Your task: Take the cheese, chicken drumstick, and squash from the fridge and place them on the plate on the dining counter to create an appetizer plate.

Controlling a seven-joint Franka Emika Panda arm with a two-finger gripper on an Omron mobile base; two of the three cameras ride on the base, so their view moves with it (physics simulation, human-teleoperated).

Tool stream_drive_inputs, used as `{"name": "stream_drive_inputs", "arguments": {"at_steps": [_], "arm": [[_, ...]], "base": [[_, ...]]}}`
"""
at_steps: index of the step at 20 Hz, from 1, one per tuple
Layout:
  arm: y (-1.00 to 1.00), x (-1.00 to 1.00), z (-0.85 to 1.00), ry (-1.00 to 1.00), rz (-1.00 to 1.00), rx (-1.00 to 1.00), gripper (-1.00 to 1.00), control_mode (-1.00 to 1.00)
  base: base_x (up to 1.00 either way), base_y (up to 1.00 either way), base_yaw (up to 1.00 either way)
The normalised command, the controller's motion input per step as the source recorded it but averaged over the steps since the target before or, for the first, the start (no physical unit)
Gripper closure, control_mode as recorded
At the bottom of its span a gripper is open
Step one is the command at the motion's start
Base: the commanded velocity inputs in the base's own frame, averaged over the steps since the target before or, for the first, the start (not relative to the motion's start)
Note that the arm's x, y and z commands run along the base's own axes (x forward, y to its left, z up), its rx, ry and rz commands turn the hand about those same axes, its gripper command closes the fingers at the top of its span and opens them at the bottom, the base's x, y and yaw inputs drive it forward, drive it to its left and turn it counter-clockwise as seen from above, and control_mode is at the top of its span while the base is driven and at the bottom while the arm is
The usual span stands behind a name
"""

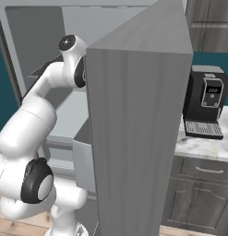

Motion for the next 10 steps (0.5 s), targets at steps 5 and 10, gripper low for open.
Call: {"name": "stream_drive_inputs", "arguments": {"at_steps": [5, 10], "arm": [[-0.03, 0.21, 0.06, 0.00, -0.03, 0.11, -1.00, -1.00], [-0.12, 0.25, 0.02, -0.02, 0.00, 0.05, -1.00, -1.00]], "base": [[0.00, 0.00, 0.00], [0.00, 0.00, 0.00]]}}
